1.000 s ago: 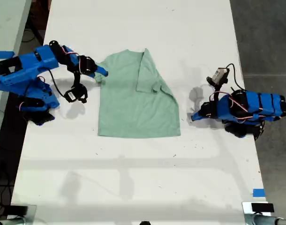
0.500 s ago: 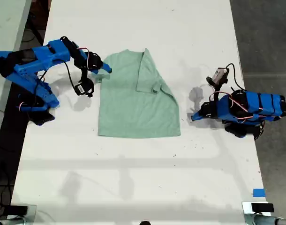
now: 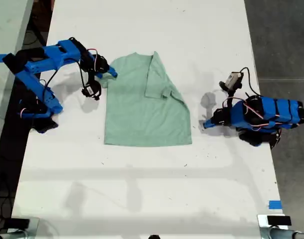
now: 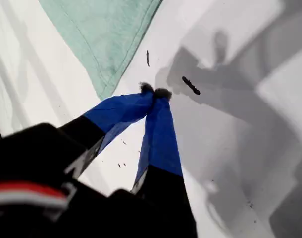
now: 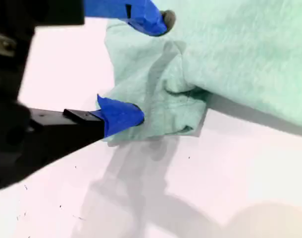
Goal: Fold t shirt
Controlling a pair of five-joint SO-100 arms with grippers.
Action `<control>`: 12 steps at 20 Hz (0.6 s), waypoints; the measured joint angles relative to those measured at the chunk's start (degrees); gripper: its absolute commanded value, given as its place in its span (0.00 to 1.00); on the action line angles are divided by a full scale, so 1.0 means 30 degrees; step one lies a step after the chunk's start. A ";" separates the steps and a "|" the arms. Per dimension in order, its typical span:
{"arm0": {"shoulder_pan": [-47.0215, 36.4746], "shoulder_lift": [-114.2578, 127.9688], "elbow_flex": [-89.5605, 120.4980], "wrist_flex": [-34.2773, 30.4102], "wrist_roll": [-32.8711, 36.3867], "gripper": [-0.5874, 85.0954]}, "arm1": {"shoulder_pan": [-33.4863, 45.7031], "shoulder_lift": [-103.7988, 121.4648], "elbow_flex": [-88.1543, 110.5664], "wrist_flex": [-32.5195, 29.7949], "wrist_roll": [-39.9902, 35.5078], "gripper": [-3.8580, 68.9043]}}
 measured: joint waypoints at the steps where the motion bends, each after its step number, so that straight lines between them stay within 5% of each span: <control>1: -0.0293 -0.0352 -0.0322 -0.0059 0.0117 0.30 | 0.0000 0.0000 0.0000 0.0000 0.0000 0.05; 6: -0.1992 -0.2812 -0.1348 0.0176 -0.0176 0.25 | 0.0000 0.0000 0.0000 0.0000 0.0000 0.05; 7: -0.2051 -0.3984 -0.2402 0.0762 -0.0234 0.01 | 0.0000 0.0000 0.0000 0.0000 0.0000 0.05; 12: -0.1816 -0.8643 -0.8496 0.4688 -0.0762 0.01 | 0.0000 0.0000 0.0000 0.0000 0.0000 0.05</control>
